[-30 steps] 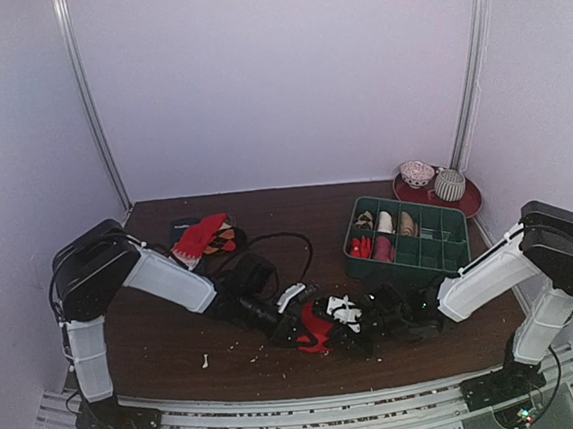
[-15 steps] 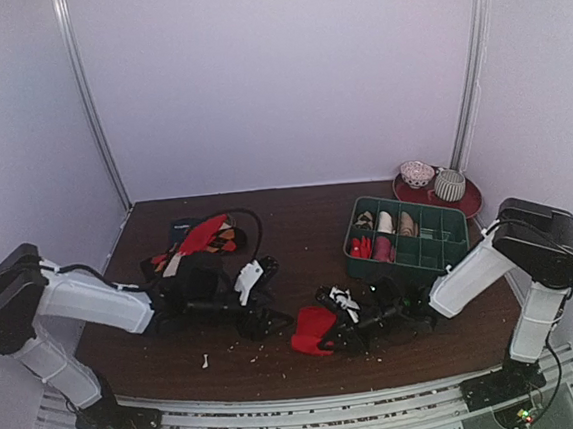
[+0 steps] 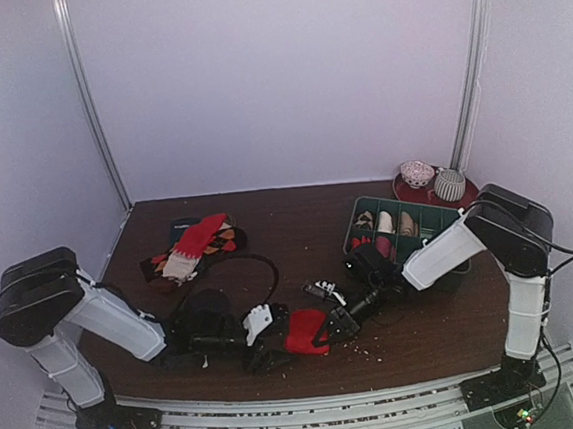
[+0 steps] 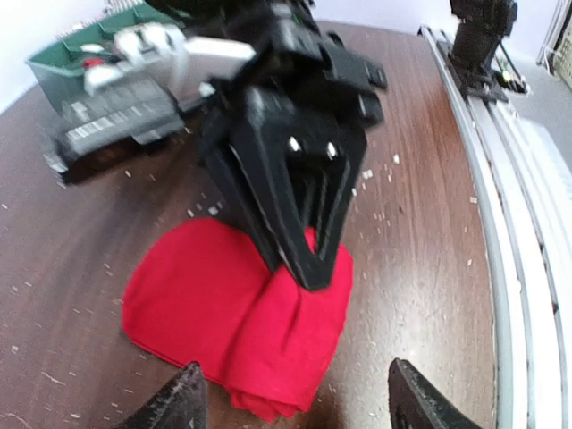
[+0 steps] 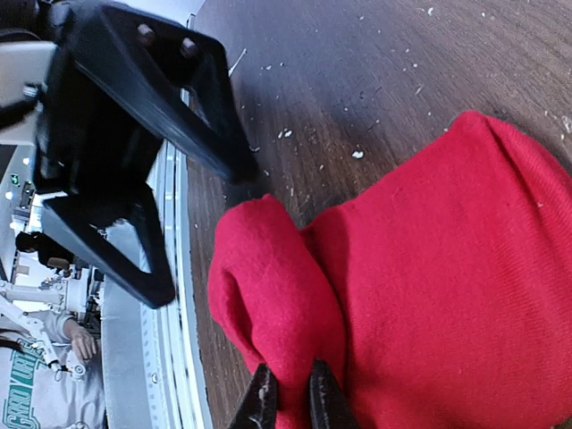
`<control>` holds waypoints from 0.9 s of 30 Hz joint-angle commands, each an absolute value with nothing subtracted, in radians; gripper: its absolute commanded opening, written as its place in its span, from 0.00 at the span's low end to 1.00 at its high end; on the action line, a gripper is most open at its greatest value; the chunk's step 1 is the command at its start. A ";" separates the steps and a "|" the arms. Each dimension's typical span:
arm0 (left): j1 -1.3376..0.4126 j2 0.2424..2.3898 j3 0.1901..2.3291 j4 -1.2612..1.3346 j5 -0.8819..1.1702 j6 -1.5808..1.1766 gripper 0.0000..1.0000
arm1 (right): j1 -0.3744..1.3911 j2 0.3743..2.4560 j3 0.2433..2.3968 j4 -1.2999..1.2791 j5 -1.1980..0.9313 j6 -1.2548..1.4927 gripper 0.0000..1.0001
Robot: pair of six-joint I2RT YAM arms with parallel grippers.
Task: Roll the socks
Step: Roll the sock at the center of the board.
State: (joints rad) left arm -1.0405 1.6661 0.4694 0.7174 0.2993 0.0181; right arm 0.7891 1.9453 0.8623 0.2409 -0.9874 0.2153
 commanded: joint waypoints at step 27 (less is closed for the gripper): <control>-1.030 1.937 0.626 0.554 0.400 -0.223 0.00 | 0.781 1.876 0.818 0.015 -0.790 0.174 0.15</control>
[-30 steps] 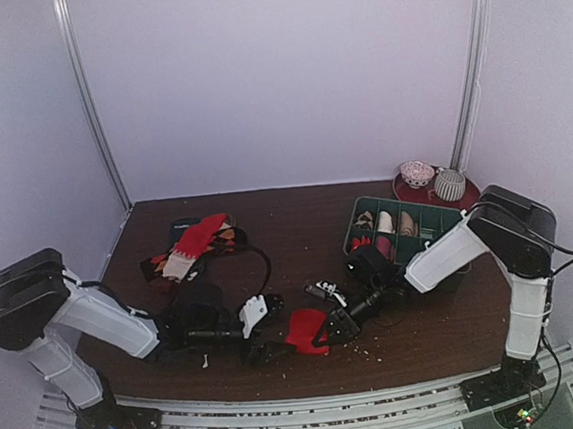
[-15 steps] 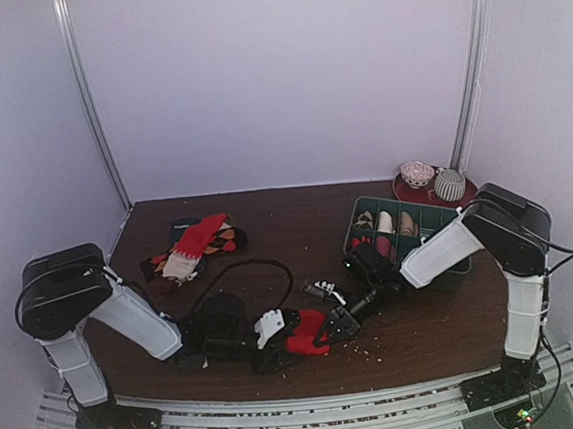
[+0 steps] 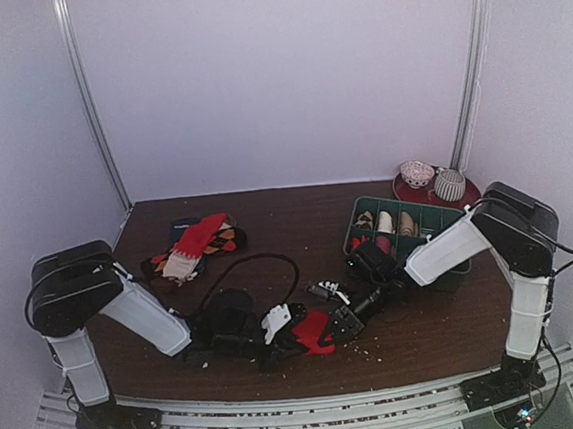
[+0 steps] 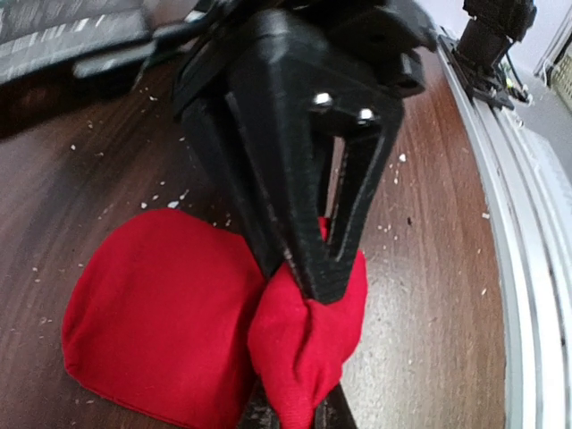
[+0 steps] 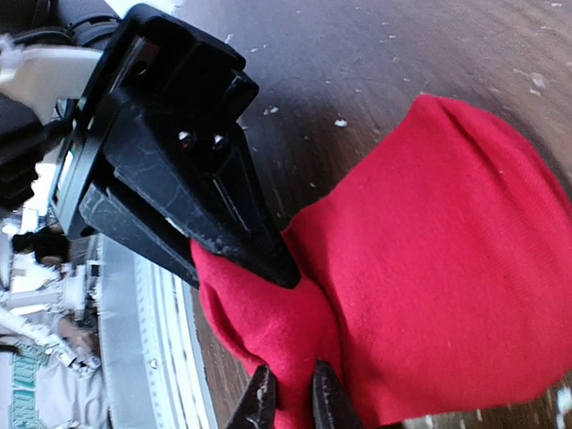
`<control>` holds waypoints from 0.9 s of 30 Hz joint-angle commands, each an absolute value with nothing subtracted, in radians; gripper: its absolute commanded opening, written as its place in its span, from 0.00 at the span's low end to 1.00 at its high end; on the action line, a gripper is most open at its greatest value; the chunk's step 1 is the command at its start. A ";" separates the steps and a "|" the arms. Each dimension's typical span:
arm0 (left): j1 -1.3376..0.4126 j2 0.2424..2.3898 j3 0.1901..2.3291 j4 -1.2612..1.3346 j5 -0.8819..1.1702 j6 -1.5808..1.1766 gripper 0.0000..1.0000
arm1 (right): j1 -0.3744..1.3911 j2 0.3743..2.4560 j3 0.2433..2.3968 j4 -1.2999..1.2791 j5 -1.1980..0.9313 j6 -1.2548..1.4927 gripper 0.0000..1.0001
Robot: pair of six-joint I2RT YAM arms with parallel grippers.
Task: Roll the socks
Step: Roll the sock at the center of the board.
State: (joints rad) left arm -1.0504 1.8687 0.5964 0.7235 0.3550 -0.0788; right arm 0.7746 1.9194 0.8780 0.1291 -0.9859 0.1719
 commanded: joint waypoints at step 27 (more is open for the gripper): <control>-0.959 2.049 0.695 0.330 0.554 -0.491 0.00 | 1.172 1.445 0.536 0.383 0.118 -0.316 0.56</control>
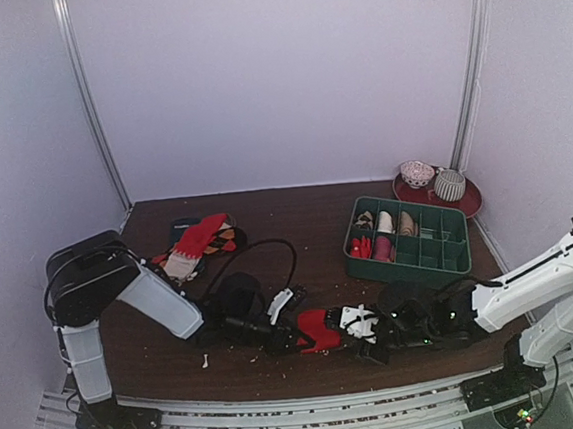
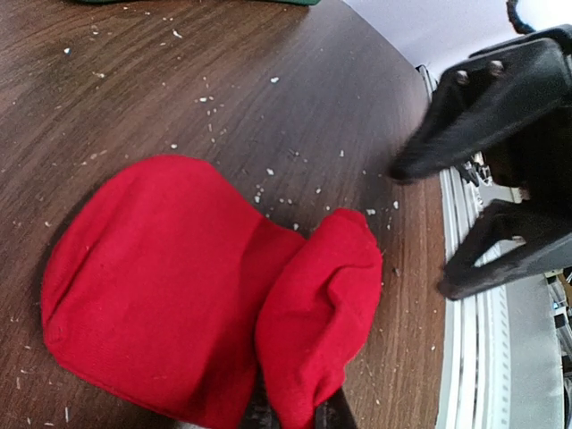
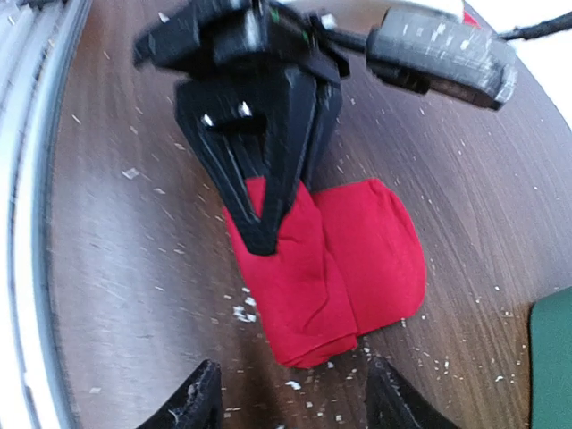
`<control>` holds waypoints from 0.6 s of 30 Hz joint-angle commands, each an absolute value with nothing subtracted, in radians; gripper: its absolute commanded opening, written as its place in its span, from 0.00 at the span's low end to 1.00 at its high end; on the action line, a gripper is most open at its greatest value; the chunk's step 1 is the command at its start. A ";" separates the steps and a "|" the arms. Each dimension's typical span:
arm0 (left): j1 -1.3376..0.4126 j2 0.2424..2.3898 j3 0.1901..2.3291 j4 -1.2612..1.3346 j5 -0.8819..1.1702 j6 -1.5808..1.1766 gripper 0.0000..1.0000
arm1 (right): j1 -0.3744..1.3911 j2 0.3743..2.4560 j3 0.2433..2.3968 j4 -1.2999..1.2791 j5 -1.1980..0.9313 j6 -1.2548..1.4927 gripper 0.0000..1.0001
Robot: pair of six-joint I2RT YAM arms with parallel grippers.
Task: Roll the socks
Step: Roll the sock at the center of the board.
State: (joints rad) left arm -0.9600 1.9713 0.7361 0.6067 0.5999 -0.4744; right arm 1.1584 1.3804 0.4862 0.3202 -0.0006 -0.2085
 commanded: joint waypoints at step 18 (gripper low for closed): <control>-0.954 2.058 0.698 0.322 0.568 -0.477 0.00 | 1.192 1.649 0.616 0.373 0.096 -0.332 0.48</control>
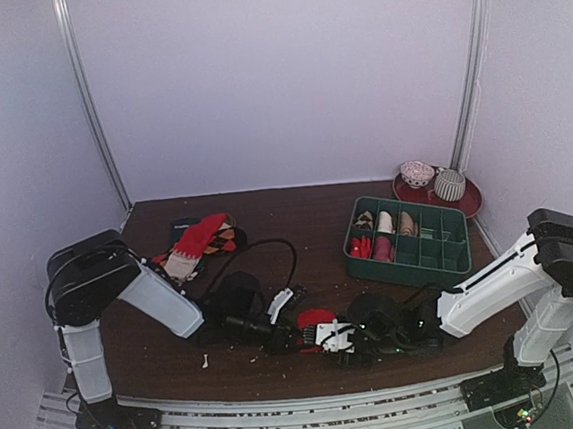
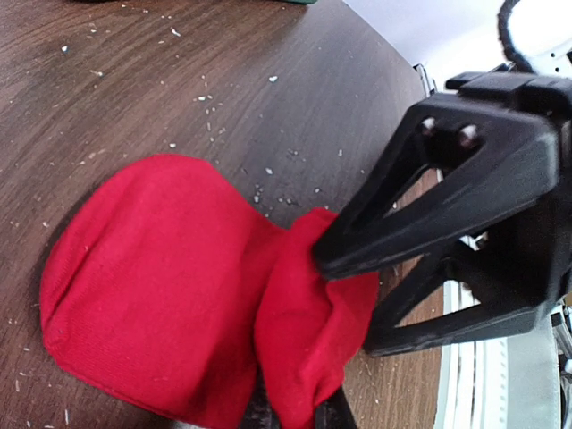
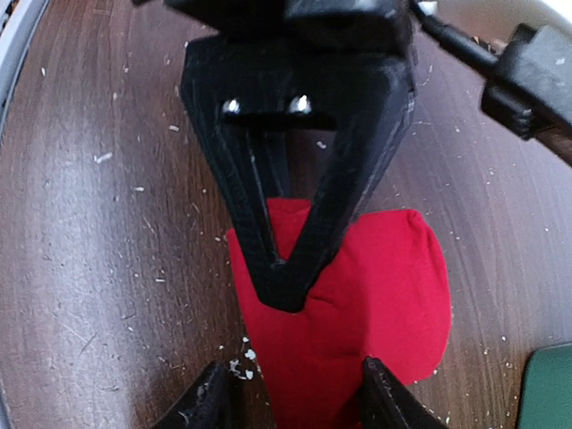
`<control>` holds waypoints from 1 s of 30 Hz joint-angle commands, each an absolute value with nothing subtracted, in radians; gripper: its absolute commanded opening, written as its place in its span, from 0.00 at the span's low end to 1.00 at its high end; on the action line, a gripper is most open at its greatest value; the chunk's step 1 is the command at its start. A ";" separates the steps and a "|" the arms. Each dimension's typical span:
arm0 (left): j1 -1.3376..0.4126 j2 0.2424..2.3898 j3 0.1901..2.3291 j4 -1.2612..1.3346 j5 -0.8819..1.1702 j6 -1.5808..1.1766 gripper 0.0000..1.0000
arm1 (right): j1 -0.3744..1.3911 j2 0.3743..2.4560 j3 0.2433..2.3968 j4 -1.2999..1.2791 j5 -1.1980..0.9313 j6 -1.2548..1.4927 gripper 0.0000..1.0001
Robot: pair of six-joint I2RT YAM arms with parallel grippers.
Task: Roll the socks
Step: Roll the sock at the center of the board.
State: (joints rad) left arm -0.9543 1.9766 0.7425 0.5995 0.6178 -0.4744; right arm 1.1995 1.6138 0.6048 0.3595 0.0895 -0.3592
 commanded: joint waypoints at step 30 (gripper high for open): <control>-1.001 1.715 0.477 0.860 0.318 0.027 0.55 | 0.901 1.968 0.938 -0.234 -0.712 -0.002 0.19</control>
